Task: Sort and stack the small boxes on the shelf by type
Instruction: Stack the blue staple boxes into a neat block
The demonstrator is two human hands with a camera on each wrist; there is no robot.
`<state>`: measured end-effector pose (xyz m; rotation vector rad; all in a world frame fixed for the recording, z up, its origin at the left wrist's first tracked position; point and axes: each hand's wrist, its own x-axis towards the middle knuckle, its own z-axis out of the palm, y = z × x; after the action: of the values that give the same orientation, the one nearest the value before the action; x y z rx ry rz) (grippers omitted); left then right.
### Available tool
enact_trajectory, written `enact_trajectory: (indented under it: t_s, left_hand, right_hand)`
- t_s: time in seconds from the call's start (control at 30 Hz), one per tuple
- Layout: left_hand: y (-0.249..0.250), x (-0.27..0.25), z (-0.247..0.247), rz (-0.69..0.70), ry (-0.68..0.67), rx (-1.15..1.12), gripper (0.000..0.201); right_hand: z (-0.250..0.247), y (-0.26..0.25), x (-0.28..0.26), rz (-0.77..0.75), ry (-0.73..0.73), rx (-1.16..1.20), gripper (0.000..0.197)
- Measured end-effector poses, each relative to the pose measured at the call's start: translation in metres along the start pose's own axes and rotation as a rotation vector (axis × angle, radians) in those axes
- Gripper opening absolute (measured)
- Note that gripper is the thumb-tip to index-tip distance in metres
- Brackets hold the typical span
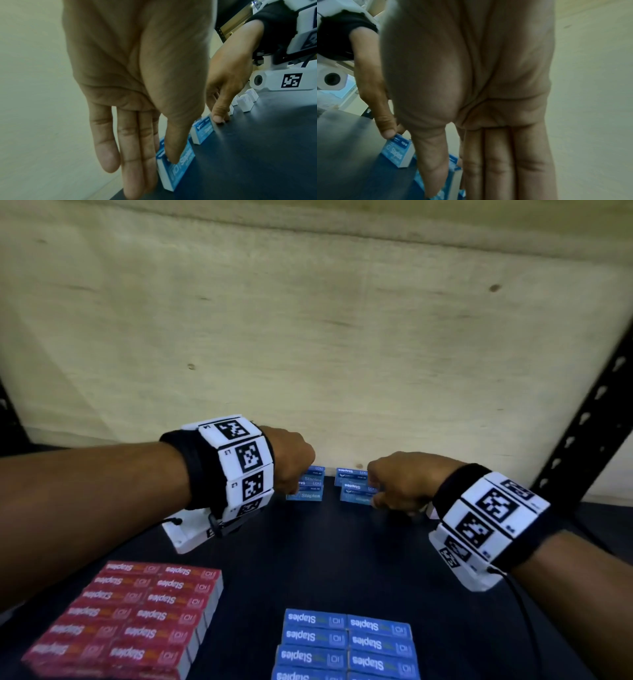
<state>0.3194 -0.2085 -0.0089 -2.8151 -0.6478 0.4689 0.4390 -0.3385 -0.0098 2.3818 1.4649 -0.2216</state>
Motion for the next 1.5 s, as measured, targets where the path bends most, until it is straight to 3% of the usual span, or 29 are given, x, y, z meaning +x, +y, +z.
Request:
enact_trajectory:
  t_s: [0.1, 0.23, 0.37, 0.8, 1.13, 1.5]
  left_hand:
    - [-0.003, 0.000, 0.004, 0.004, 0.049, -0.018, 0.022]
    - [-0.002, -0.007, 0.000, 0.022, -0.050, -0.037, 0.011]
    - [0.003, -0.026, -0.002, 0.117, -0.112, -0.059, 0.030]
    - [0.019, -0.092, 0.005, 0.270, -0.212, -0.174, 0.022]
    - [0.018, -0.118, 0.006, 0.306, -0.284, -0.192, 0.027]
    - [0.015, -0.120, 0.007, 0.339, -0.317, -0.215, 0.033]
  right_hand:
    - [0.001, -0.002, 0.003, -0.026, -0.016, -0.027, 0.031]
    - [-0.001, 0.002, -0.003, -0.063, -0.039, 0.003, 0.030]
    - [0.002, 0.007, -0.015, -0.065, -0.049, 0.098, 0.024]
    - [0.020, 0.007, -0.076, -0.203, -0.148, 0.396, 0.020]
    - [0.027, 0.010, -0.113, -0.259, -0.207, 0.354, 0.021]
    - [0.023, 0.016, -0.109, -0.383, -0.286, 0.435, 0.020]
